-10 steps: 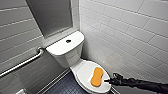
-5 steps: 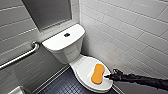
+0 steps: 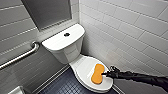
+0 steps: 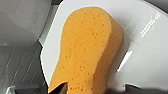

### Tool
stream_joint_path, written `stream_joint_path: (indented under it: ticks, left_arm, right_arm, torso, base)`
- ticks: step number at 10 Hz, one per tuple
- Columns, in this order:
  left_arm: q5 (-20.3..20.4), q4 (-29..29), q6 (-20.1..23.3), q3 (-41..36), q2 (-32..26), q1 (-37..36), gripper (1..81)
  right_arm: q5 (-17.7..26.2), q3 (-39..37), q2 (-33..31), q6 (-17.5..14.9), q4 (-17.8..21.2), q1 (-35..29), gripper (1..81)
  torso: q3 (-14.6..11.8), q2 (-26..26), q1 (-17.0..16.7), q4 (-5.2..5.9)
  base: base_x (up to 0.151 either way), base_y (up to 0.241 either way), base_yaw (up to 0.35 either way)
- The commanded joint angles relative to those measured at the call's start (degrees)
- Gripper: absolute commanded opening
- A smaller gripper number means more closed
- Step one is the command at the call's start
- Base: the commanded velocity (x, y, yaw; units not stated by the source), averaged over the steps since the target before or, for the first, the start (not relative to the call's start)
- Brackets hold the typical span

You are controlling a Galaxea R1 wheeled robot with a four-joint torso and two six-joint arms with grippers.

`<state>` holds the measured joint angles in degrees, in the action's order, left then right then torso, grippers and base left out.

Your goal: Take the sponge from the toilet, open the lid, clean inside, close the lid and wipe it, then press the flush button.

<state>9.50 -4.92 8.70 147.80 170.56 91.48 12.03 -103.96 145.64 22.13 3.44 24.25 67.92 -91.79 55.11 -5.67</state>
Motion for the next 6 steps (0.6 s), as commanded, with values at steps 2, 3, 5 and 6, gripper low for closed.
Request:
stream_joint_path:
  ticks: [2,3,5,6]
  left_arm:
    - [-4.8,0.5,0.0,-0.5,2.2,5.8,81.1]
    - [-4.6,0.6,0.1,-0.6,2.4,6.2,81.1]
    - [-4.5,0.6,0.1,-0.6,2.7,6.3,81.1]
    - [-4.4,0.7,0.1,-0.6,2.9,6.3,81.1]
  right_arm:
    - [1.9,-2.1,1.1,0.1,1.7,-7.2,81.1]
    - [1.9,-2.4,1.3,0.1,1.6,-7.3,81.1]
    - [1.3,-2.3,1.3,0.1,1.6,-7.5,81.1]
    - [1.0,-2.2,1.3,0.1,1.6,-7.5,81.1]
  torso:
    - [2.4,0.0,0.0,0.0]
    - [3.3,0.0,0.0,0.0]
    - [2.2,0.0,0.0,0.0]
    - [2.6,0.0,0.0,0.0]
  base:
    - [0.0,0.0,0.0]
    - [0.0,0.0,0.0]
    - [0.0,0.0,0.0]
    - [0.0,0.0,0.0]
